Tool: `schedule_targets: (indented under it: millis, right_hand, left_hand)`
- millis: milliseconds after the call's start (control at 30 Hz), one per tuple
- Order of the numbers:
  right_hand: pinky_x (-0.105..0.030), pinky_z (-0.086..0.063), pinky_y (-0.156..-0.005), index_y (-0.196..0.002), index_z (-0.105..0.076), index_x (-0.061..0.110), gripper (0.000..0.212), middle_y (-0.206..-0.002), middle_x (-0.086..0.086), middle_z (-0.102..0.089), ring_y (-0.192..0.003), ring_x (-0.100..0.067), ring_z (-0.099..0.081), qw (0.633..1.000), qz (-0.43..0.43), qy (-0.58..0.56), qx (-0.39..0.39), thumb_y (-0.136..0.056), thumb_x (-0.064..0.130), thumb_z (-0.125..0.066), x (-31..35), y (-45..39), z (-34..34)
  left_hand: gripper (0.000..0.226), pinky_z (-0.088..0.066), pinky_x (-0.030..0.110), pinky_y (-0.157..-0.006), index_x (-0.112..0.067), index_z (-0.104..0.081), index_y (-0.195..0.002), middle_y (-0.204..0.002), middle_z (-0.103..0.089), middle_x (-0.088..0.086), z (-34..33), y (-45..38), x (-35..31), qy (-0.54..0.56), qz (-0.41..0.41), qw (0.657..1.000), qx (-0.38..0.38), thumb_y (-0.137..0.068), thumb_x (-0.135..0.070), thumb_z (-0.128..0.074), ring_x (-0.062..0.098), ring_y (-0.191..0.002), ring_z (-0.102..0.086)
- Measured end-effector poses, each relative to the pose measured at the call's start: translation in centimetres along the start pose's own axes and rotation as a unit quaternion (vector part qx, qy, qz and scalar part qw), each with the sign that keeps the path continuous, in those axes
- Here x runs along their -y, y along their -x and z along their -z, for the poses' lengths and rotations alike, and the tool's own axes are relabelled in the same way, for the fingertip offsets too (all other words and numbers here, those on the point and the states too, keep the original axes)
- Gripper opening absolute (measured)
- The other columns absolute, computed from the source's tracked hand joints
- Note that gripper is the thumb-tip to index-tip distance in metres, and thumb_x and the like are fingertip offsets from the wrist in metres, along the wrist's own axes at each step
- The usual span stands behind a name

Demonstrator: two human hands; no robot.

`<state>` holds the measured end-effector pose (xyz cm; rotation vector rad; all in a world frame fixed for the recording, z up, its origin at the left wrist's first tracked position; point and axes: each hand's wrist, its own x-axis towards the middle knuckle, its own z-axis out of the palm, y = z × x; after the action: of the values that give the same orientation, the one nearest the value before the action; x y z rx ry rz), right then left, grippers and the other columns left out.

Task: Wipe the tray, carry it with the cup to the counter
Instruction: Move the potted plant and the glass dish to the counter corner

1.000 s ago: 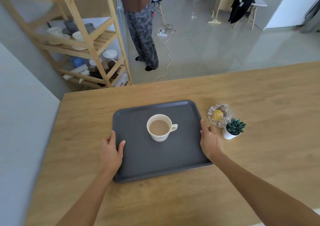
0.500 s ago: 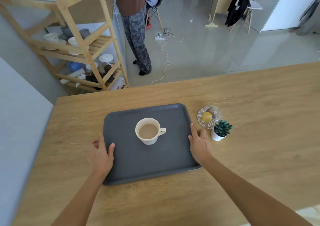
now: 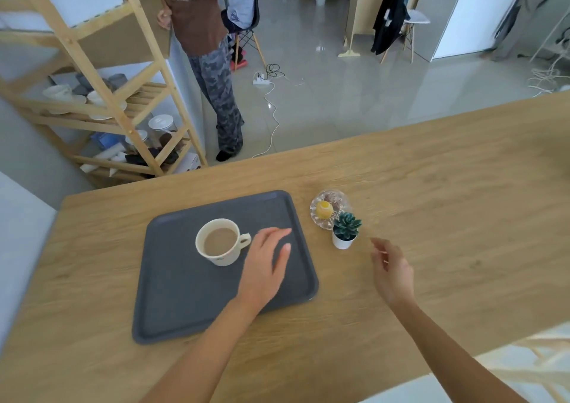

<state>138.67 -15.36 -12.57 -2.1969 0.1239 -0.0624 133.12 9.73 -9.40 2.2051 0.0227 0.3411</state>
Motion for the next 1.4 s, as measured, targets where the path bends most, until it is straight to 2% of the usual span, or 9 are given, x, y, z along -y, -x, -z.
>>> schedule_targets:
  millis: [133,200,367,567,733,967,1200,1300,1400]
  right_hand:
    - [-0.035,-0.047,-0.093,-0.134,-0.045,0.040,0.039,-0.120,0.004,-0.062,-0.104,-0.013,-0.061,0.990,-0.026,-0.099,0.093,-0.095,0.037,-0.048,0.4,-1.9,-0.1]
    - [-0.038,-0.049,-0.095,-0.135,-0.041,0.047,0.042,-0.123,0.003,-0.062,-0.104,-0.014,-0.063,0.984,-0.024,-0.130,0.115,-0.094,0.041,-0.049,0.2,-2.4,-0.5]
    - [-0.040,-0.050,-0.097,-0.139,-0.041,0.039,0.045,-0.115,0.003,-0.069,-0.097,-0.008,-0.062,0.980,0.001,-0.159,0.120,-0.095,0.033,-0.050,0.7,-2.3,-1.1]
    - [-0.046,-0.051,-0.096,-0.135,-0.044,0.043,0.042,-0.111,0.007,-0.070,-0.100,-0.011,-0.067,0.978,0.029,-0.169,0.119,-0.096,0.029,-0.049,4.4,-2.3,-0.6]
    - [-0.045,-0.052,-0.093,-0.140,-0.043,0.030,0.043,-0.105,0.002,-0.070,-0.093,-0.015,-0.065,0.967,0.115,-0.174,0.147,-0.097,0.025,-0.048,12.5,-2.8,-2.5]
    - [-0.049,-0.052,-0.092,-0.142,-0.040,0.029,0.045,-0.098,-0.002,-0.069,-0.089,-0.024,-0.065,0.935,0.205,-0.170,0.234,-0.097,0.026,-0.048,25.0,-2.1,-12.4]
    - [-0.049,-0.050,-0.092,-0.143,-0.039,0.022,0.046,-0.079,-0.002,-0.059,-0.076,-0.016,-0.054,0.888,0.234,-0.162,0.362,-0.098,0.019,-0.046,33.8,2.0,-26.3]
    - [-0.044,-0.050,-0.086,-0.143,-0.039,0.021,0.046,-0.073,0.004,-0.056,-0.072,-0.015,-0.052,0.879,0.227,-0.150,0.393,-0.098,0.017,-0.046,35.9,3.7,-31.6]
    - [-0.049,-0.051,-0.086,-0.143,-0.040,0.020,0.046,-0.075,0.005,-0.057,-0.077,-0.017,-0.054,0.872,0.235,-0.115,0.414,-0.097,0.020,-0.046,37.1,4.4,-36.6]
  left_hand:
    - [0.047,-0.039,0.026,-0.103,-0.022,-0.036,-0.145,-0.144,-0.047,0.002,-4.7,-3.5,-2.8,0.088,0.137,0.965,0.205,-0.099,-0.028,-0.043,0.018,-0.130,-0.048]
    - [0.052,-0.034,0.027,-0.107,-0.029,-0.024,-0.150,-0.152,-0.035,-0.002,-6.5,-4.4,-3.8,0.140,0.174,0.948,0.227,-0.100,-0.030,-0.040,0.015,-0.138,-0.037]
    - [0.051,-0.031,0.033,-0.114,-0.034,-0.025,-0.148,-0.153,-0.037,-0.003,-8.4,-4.6,-3.8,0.189,0.190,0.943,0.197,-0.100,-0.027,-0.040,0.012,-0.140,-0.034]
    - [0.050,-0.037,0.023,-0.103,-0.031,-0.030,-0.146,-0.146,-0.046,-0.001,-5.9,-5.1,-4.6,0.198,0.150,0.959,0.140,-0.099,-0.029,-0.045,0.004,-0.124,-0.047]
    - [0.052,-0.042,0.025,-0.101,-0.032,-0.033,-0.146,-0.141,-0.053,0.000,1.0,-7.0,-4.5,0.195,0.120,0.971,0.062,-0.096,-0.033,-0.049,0.008,-0.120,-0.055]
    - [0.052,-0.039,-0.001,-0.082,-0.025,-0.030,-0.148,-0.136,-0.048,-0.006,15.4,-6.7,-1.0,0.197,0.133,0.970,-0.055,-0.099,-0.029,-0.045,-0.003,-0.112,-0.048]
    - [0.051,-0.036,0.018,-0.099,-0.024,-0.030,-0.147,-0.135,-0.052,-0.003,26.7,-3.3,7.9,0.185,0.210,0.947,-0.157,-0.099,-0.031,-0.043,0.003,-0.118,-0.046]
    - [0.053,-0.033,0.037,-0.113,-0.028,-0.028,-0.148,-0.135,-0.049,-0.006,29.9,-2.1,12.2,0.184,0.252,0.934,-0.171,-0.098,-0.039,-0.041,0.013,-0.128,-0.046]
    - [0.054,-0.035,0.044,-0.112,-0.031,-0.035,-0.145,-0.141,-0.052,-0.003,32.2,-1.7,16.7,0.164,0.280,0.931,-0.167,-0.094,-0.050,-0.039,0.015,-0.130,-0.048]
